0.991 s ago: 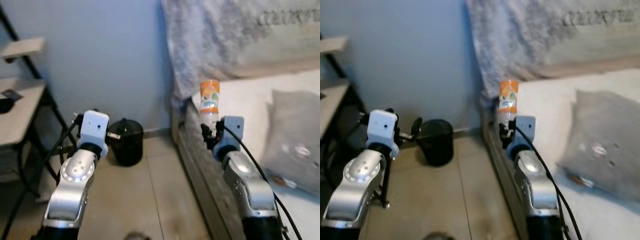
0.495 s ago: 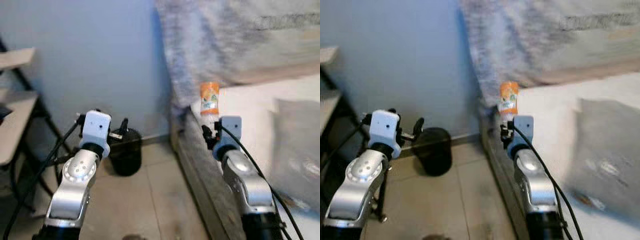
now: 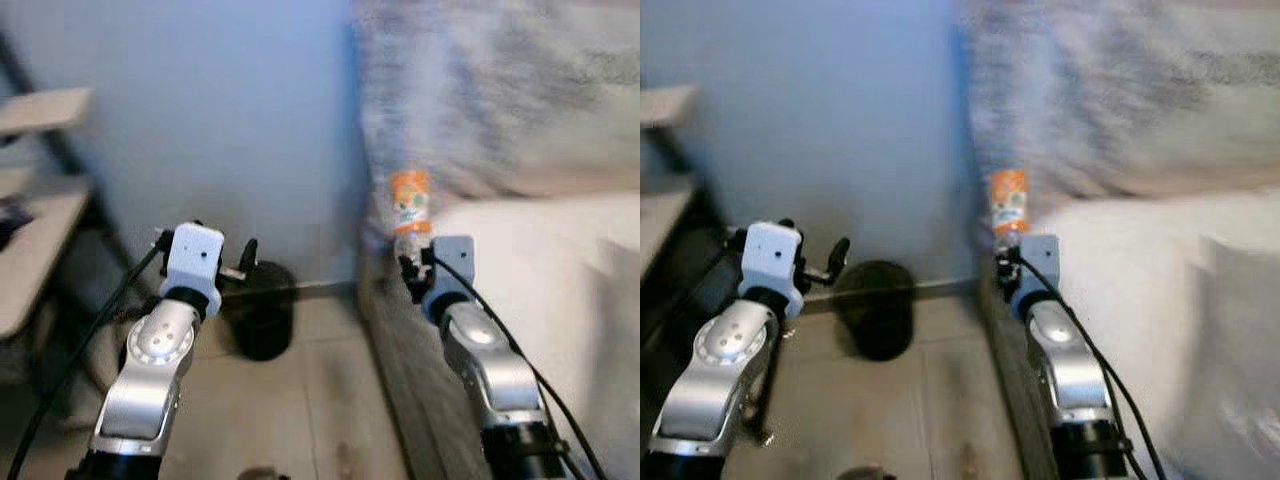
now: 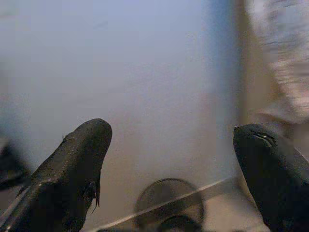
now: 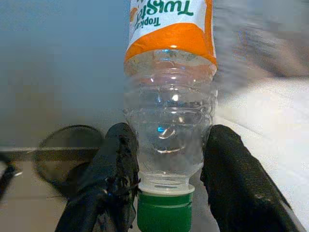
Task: Clean up the room
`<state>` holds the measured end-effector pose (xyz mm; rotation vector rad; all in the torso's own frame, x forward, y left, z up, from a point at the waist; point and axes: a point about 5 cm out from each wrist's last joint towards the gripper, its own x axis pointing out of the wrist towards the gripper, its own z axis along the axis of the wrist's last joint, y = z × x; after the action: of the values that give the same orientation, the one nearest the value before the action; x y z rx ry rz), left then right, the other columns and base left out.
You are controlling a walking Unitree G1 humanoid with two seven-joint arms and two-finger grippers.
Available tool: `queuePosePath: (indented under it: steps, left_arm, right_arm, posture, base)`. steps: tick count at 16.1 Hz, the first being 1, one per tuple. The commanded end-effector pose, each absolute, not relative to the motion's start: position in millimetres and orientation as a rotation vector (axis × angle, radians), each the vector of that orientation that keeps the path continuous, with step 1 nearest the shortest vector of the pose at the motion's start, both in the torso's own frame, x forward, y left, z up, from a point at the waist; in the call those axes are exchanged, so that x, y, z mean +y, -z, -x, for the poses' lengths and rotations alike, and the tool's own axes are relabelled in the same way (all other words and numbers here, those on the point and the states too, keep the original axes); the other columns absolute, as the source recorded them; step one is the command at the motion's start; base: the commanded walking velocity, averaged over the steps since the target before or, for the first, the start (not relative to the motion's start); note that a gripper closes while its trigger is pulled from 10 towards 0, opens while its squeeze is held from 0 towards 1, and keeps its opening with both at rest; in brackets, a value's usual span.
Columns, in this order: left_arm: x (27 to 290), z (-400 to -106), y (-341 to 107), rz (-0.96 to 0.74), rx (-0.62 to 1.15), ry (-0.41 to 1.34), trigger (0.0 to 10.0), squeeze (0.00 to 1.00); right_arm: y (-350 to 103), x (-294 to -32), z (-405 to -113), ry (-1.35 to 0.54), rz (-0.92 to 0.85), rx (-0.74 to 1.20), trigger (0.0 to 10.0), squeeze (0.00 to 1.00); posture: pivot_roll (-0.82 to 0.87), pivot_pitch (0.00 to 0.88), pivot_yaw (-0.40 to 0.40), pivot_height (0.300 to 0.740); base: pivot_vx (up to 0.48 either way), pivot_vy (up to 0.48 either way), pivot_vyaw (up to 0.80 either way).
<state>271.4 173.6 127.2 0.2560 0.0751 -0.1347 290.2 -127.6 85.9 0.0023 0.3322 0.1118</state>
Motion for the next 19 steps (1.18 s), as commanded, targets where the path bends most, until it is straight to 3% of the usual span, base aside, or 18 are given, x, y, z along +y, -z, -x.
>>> queuePosePath:
  steps: [1,12,16,19]
  left_arm:
    - [179.7,-271.4,-128.4,-0.271,0.077,0.120,10.0,0.00]
    - [177.8,-271.1,-126.8,-0.285,0.083,0.145,10.0,0.00]
    - [175.7,-272.4,-127.6,-0.289,0.080,0.159,10.0,0.00]
    - [175.1,-273.3,-127.5,-0.292,0.079,0.168,10.0,0.00]
  right_arm:
    - [-90.7,-118.7,-293.3,-0.141,0.004,0.311,10.0,0.00]
    - [-82.6,-117.7,-291.5,-0.158,0.041,0.338,10.0,0.00]
    - [-80.5,-118.6,-291.3,-0.161,0.051,0.342,10.0,0.00]
    - [-77.3,-119.9,-291.3,-0.153,0.055,0.356,10.0,0.00]
  posture:
    - [0.11,0.000,0.029,0.740]
    - [0.11,0.000,0.031,0.740]
    - [0.11,0.000,0.034,0.740]
    - [0.12,0.000,0.031,0.740]
  base:
    - [0.375,0.000,0.80]
    - [0.373,0.000,0.07]
    - [0.368,0.000,0.80]
    - [0.366,0.000,0.00]
